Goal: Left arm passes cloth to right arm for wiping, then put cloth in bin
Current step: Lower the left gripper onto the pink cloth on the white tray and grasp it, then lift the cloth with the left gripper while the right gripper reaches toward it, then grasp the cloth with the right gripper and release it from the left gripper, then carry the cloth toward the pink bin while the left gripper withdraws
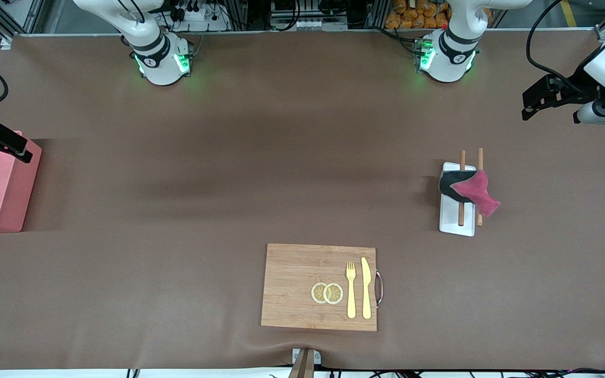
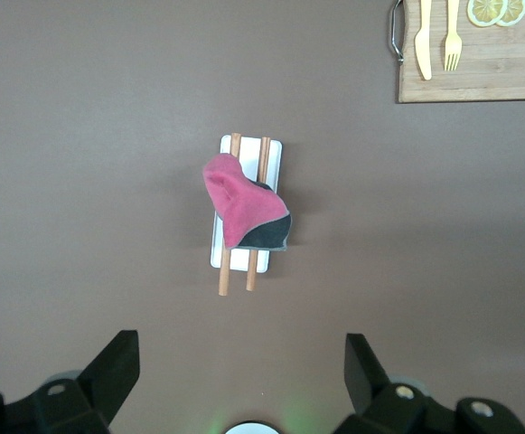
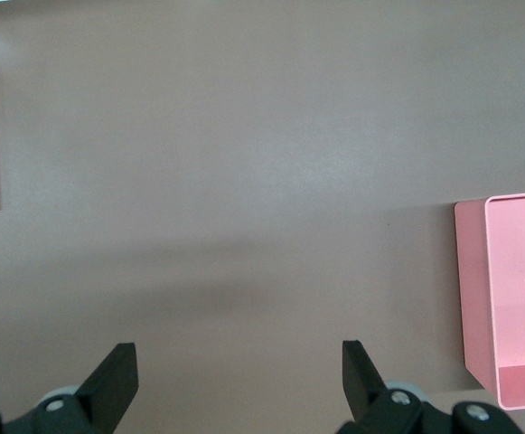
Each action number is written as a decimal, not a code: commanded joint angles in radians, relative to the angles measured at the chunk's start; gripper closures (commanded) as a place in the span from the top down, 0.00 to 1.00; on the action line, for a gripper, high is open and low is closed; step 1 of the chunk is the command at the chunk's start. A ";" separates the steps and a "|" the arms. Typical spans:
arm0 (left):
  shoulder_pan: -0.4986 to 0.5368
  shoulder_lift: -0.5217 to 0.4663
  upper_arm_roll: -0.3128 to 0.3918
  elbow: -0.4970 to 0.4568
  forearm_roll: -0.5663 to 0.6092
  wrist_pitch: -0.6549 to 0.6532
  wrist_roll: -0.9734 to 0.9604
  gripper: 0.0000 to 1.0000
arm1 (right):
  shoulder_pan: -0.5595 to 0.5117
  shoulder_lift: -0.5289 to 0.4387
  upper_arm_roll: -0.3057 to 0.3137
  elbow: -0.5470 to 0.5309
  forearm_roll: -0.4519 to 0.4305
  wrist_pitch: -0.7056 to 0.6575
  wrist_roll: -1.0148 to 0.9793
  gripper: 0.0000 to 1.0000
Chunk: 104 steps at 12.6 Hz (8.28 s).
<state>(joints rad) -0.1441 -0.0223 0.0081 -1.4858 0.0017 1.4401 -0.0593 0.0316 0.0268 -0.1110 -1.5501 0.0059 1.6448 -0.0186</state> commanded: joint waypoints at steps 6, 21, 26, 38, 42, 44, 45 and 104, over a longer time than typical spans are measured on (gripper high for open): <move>-0.014 0.015 0.004 0.033 0.023 -0.018 -0.019 1.00 | 0.010 0.007 -0.007 0.016 0.011 -0.011 0.014 1.00; 0.041 0.297 0.006 -0.241 -0.057 0.270 -0.299 1.00 | 0.008 0.010 -0.006 0.004 0.012 -0.020 0.016 1.00; 0.057 0.311 0.004 -0.306 -0.060 0.381 -0.499 1.00 | 0.008 0.013 -0.006 0.001 0.012 -0.022 0.016 1.00; 0.047 0.332 0.003 -0.392 -0.006 0.503 -0.645 0.00 | 0.016 0.013 -0.001 -0.008 0.014 -0.037 0.048 1.00; 0.040 0.325 0.001 -0.384 0.041 0.503 -0.640 0.00 | 0.017 0.013 -0.001 -0.007 0.055 -0.091 0.167 1.00; 0.040 0.309 -0.005 -0.376 0.041 0.497 -0.633 0.00 | 0.027 0.013 -0.001 -0.007 0.144 -0.150 0.367 1.00; 0.043 0.292 -0.020 -0.372 0.041 0.491 -0.631 0.00 | 0.040 0.013 -0.001 -0.007 0.184 -0.178 0.446 1.00; 0.034 0.033 0.036 -0.067 -0.023 0.065 0.016 1.00 | 0.021 0.257 -0.041 -0.443 -0.081 0.500 -0.011 0.00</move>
<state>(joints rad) -0.0563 0.0811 -0.0255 -1.5077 -0.0276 1.5197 -0.1238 0.1522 0.3179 -0.1429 -1.9594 -0.0538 2.1203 0.1849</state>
